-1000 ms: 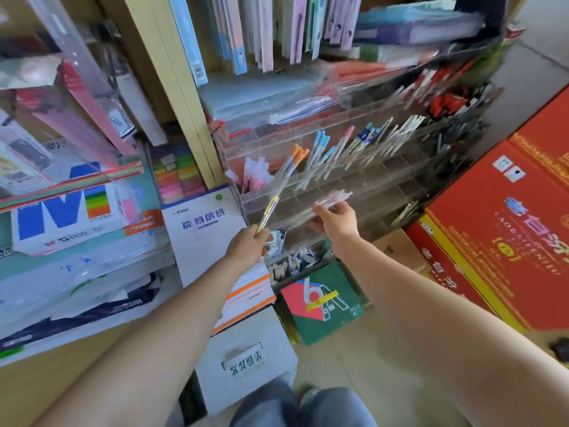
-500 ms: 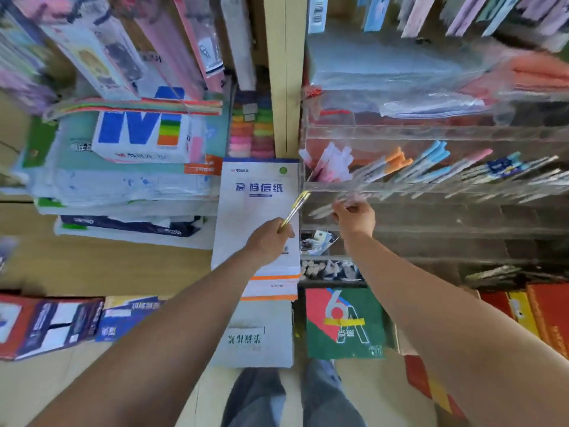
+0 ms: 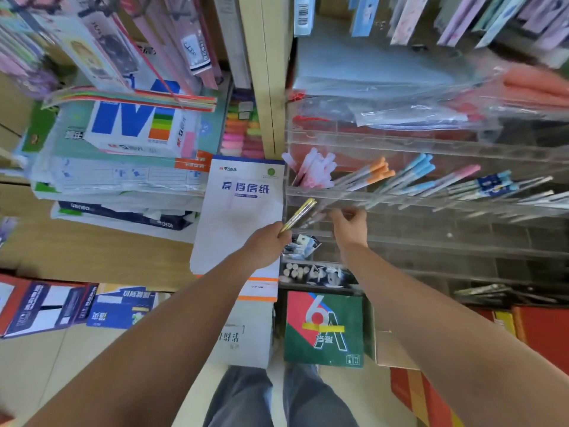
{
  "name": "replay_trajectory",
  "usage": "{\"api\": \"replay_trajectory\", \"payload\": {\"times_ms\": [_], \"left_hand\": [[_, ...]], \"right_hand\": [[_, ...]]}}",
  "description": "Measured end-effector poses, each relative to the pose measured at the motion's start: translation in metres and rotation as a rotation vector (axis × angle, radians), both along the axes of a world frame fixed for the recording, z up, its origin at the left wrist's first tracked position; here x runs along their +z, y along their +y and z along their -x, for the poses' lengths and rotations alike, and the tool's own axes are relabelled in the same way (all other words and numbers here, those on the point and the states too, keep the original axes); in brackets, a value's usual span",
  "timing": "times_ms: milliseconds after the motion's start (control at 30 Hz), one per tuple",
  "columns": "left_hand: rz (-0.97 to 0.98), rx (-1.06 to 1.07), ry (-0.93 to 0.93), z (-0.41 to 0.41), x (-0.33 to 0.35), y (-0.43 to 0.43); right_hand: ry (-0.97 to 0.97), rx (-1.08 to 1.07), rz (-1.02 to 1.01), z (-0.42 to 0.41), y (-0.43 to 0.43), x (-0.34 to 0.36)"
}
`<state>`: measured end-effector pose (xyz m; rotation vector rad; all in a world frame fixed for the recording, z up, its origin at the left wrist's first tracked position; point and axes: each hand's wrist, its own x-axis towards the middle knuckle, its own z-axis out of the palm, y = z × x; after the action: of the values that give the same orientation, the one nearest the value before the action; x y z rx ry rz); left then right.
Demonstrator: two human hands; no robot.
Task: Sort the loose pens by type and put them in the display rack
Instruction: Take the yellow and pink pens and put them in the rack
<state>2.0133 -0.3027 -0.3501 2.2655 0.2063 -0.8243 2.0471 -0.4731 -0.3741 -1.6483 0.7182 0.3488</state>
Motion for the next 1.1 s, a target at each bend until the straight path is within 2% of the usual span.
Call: {"api": "replay_trajectory", "payload": {"times_ms": [67,100,167,233,300,367,500,767,933,1033,1100], "left_hand": [[-0.071,-0.073,-0.025,-0.001,0.002,-0.015],[-0.104,-0.123,-0.035,-0.001,0.003,-0.024],[-0.150,-0.219,-0.063,-0.001,0.006,-0.042],[-0.168,-0.274,-0.102,0.000,0.007,-0.056],[-0.200,-0.310,-0.151,0.000,0.007,-0.062],[-0.307,-0.379,-0.192,0.001,0.005,-0.059],[-0.460,-0.542,-0.168,0.003,-0.004,-0.053],[-0.536,-0.591,-0.123,0.008,-0.025,-0.050],[-0.500,-0.545,-0.126,0.013,-0.032,-0.048],[-0.474,-0.529,-0.139,0.013,-0.033,-0.047],[-0.455,-0.510,-0.174,0.013,-0.029,-0.045]], "right_hand": [[0.056,0.068,-0.386,0.006,-0.009,0.015],[0.091,0.149,-0.498,0.010,-0.013,0.019],[0.106,0.265,-0.557,0.017,-0.019,0.026],[0.065,0.228,-0.539,0.019,-0.024,0.027],[0.018,0.125,-0.465,0.014,-0.035,0.031],[-0.039,0.033,-0.291,0.006,-0.051,0.030],[-0.089,-0.071,-0.049,-0.004,-0.078,0.026],[0.023,0.079,0.071,0.001,-0.058,-0.012],[0.034,0.151,0.159,0.006,-0.063,-0.017],[-0.005,0.225,0.318,0.009,-0.066,-0.012],[-0.100,0.271,0.440,0.012,-0.066,-0.004]]}}
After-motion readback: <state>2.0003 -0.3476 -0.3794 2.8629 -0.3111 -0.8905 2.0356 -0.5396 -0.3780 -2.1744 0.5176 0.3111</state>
